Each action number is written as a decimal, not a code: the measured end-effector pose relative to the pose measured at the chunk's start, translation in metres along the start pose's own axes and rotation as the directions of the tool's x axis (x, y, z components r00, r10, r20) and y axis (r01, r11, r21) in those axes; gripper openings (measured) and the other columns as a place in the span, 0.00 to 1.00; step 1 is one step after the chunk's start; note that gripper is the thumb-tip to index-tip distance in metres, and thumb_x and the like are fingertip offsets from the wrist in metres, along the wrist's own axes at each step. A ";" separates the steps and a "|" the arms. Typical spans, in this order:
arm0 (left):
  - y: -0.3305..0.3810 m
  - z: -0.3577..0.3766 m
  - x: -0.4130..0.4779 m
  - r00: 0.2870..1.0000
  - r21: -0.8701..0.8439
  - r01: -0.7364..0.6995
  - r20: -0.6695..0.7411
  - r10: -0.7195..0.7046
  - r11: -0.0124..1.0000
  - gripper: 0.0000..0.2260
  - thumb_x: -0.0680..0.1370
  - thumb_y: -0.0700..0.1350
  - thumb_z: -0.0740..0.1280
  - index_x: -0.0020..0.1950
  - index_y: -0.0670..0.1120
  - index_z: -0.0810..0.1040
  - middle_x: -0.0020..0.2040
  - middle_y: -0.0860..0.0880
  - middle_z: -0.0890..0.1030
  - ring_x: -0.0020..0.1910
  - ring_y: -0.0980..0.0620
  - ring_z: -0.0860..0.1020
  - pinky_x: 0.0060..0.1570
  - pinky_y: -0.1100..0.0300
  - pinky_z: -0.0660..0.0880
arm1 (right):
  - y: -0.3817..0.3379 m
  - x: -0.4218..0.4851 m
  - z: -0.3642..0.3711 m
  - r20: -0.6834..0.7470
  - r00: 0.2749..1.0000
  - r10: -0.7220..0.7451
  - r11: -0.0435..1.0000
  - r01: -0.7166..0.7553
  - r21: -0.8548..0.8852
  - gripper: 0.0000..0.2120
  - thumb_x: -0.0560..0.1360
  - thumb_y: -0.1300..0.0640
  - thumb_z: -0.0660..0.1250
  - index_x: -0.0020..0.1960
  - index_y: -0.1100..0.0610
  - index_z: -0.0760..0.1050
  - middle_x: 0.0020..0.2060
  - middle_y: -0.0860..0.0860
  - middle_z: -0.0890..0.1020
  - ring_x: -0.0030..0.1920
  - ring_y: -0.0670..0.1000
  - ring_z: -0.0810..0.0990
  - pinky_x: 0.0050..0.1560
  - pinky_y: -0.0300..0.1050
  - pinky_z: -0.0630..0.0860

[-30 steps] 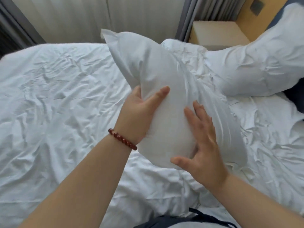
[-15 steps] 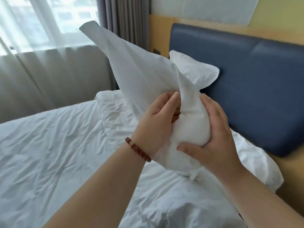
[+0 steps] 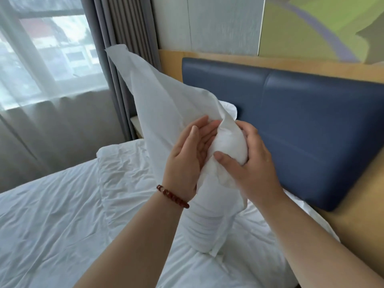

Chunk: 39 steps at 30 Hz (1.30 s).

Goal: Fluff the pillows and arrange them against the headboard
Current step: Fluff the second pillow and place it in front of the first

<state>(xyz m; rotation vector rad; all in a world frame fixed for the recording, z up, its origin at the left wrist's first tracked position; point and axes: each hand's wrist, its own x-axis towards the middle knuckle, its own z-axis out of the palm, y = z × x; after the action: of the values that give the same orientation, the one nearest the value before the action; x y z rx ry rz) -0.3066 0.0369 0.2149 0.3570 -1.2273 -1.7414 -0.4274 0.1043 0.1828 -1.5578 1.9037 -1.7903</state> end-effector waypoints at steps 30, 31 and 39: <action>-0.334 -0.087 0.161 0.864 0.949 0.293 -0.209 -0.457 0.120 0.28 0.81 0.62 0.45 0.78 0.60 0.37 0.78 0.53 0.33 0.76 0.51 0.33 0.74 0.43 0.36 | 0.258 0.122 -0.068 -0.127 0.864 0.488 0.865 -0.498 -0.065 0.18 0.78 0.53 0.65 0.65 0.38 0.71 0.58 0.39 0.79 0.59 0.43 0.77 0.55 0.39 0.73; -0.343 -0.086 0.164 0.866 0.966 0.251 -0.193 -0.461 0.068 0.28 0.81 0.63 0.44 0.78 0.59 0.38 0.78 0.52 0.32 0.76 0.50 0.31 0.73 0.42 0.35 | 0.269 0.121 -0.067 -0.126 0.853 0.506 0.852 -0.517 -0.079 0.18 0.78 0.54 0.65 0.66 0.39 0.71 0.59 0.40 0.78 0.59 0.43 0.77 0.56 0.40 0.73; -0.425 -0.100 0.187 0.851 0.990 0.036 -0.103 -0.515 -0.139 0.30 0.79 0.65 0.39 0.79 0.56 0.43 0.77 0.49 0.31 0.75 0.47 0.29 0.71 0.39 0.32 | 0.356 0.103 -0.057 -0.112 0.790 0.603 0.771 -0.613 -0.175 0.22 0.79 0.52 0.64 0.70 0.37 0.66 0.67 0.41 0.73 0.64 0.44 0.73 0.61 0.39 0.71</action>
<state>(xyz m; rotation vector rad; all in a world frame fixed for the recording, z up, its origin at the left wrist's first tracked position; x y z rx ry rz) -0.5579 -0.1505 -0.1424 1.3702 -2.8391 -0.6970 -0.7206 -0.0045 -0.0245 -0.7660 2.3139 -1.3819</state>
